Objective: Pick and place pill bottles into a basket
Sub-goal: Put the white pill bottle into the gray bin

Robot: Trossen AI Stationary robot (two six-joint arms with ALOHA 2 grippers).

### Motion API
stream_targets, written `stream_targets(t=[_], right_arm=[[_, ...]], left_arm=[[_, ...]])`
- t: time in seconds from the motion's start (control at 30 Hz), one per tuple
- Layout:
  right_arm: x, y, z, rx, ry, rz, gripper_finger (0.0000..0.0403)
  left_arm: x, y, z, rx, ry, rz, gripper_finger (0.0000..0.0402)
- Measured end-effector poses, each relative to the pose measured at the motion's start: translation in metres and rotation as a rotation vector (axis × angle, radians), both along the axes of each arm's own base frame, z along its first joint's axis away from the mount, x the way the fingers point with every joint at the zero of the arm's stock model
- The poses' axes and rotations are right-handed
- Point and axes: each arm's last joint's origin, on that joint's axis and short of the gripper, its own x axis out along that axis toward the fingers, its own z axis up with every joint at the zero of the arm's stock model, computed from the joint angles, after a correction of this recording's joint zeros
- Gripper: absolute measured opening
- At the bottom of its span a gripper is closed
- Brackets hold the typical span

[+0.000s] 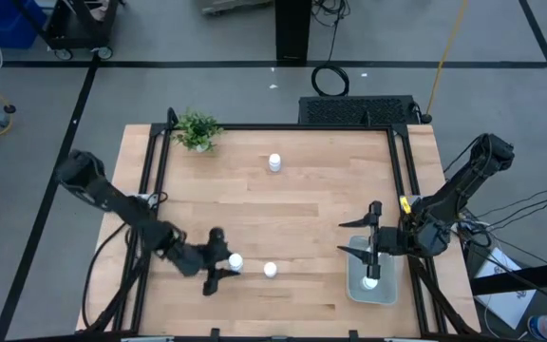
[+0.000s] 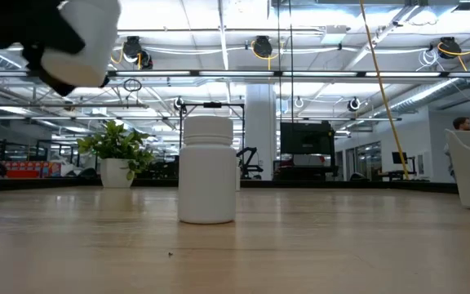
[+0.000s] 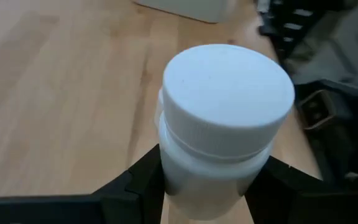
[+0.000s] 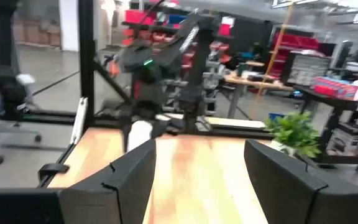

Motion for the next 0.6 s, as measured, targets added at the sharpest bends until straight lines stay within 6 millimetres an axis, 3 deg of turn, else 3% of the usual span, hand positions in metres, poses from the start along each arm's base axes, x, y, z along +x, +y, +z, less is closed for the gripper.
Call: stream_targets(t=[0.2,0.37,0.6], right_arm=[[0.017,-0.008,-0.007,0.053,0.030,0.067,0.0238],[0.030,-0.021,-0.012,0.078,0.075,0.115,0.0238],[0.050,-0.045,-0.020,0.179,0.127,0.170,0.0238]], left_arm=[[0.014,0.044,0.005,-0.084,0.119,-0.029,0.0182],[0.025,0.068,0.010,-0.128,0.175,-0.070,0.0177],[0.044,0.088,0.059,-0.040,0.236,-0.098,0.0180]])
